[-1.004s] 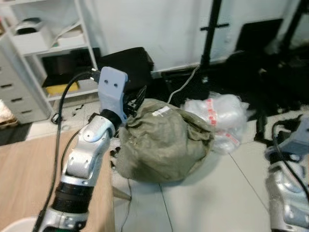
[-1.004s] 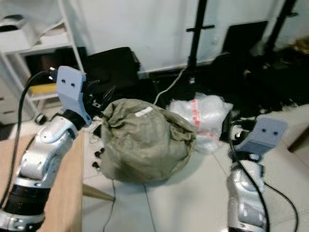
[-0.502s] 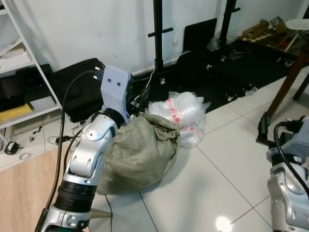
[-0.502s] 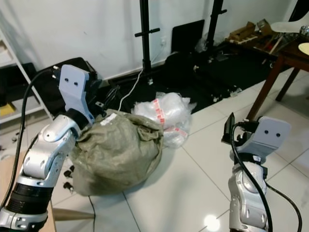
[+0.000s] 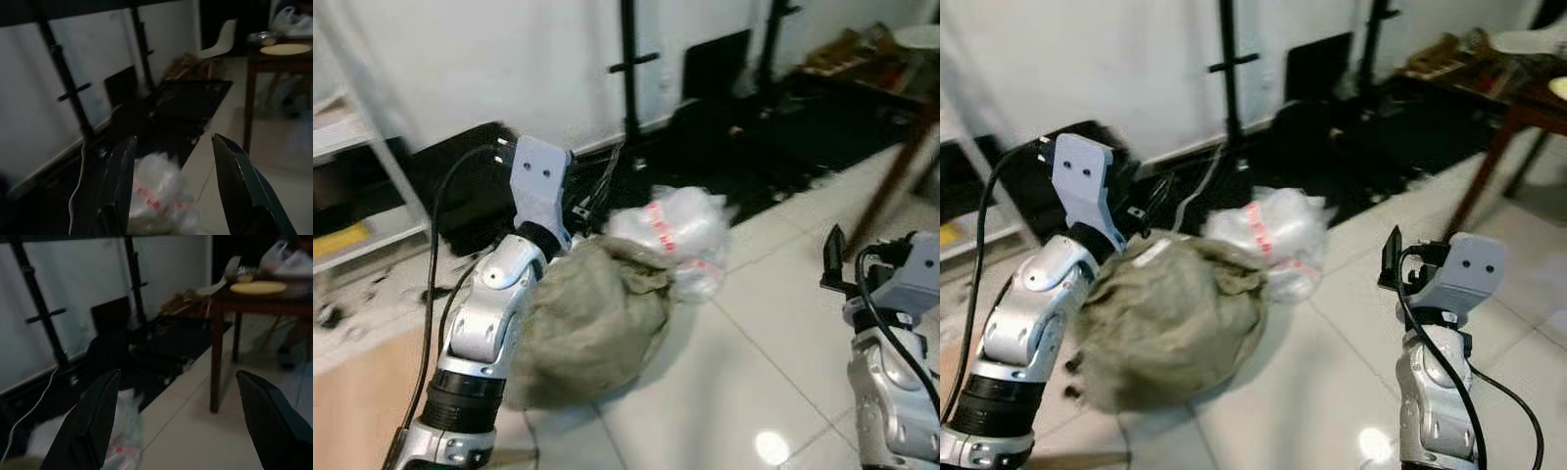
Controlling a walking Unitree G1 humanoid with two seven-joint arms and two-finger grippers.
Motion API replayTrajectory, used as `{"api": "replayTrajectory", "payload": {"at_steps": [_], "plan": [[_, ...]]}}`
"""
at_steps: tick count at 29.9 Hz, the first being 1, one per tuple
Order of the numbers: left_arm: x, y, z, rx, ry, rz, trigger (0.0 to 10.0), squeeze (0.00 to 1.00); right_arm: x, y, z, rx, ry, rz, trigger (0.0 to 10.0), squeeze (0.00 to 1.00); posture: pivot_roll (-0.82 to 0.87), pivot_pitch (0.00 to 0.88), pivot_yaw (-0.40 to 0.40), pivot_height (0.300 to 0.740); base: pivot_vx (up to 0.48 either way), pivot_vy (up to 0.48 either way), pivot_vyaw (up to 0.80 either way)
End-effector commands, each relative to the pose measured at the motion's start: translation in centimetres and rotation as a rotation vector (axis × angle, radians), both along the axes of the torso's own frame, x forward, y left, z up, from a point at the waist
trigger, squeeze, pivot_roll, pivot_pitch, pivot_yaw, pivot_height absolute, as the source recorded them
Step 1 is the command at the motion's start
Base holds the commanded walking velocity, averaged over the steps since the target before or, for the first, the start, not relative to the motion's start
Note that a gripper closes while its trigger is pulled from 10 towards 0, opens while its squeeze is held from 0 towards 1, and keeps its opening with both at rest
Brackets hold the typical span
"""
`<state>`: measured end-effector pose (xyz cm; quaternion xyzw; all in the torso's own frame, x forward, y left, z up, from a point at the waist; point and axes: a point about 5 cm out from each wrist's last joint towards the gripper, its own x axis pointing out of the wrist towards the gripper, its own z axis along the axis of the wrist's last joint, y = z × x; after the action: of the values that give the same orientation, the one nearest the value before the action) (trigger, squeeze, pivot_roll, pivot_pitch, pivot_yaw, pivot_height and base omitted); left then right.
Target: Setting the table
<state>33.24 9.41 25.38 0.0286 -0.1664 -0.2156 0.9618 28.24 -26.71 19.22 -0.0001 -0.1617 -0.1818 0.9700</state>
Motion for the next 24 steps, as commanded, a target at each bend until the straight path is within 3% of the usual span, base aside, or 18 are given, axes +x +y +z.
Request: {"api": "replayTrajectory", "payload": {"at_steps": [1,24], "plan": [[0.02,0.99,-0.17,0.001,0.0,0.027,10.0,0.0,0.16,0.61,-0.25,0.006,0.006,0.02,10.0,0.0,-0.12,0.0,0.177,0.74,0.472,0.0,-0.77],[0.03,0.85,-0.14,-0.003,-0.004,0.016,10.0,0.0,0.17,0.82,-0.28,0.009,0.005,0.022,10.0,0.0,-0.12,0.0,0.179,0.74,0.469,0.0,-0.78]]}}
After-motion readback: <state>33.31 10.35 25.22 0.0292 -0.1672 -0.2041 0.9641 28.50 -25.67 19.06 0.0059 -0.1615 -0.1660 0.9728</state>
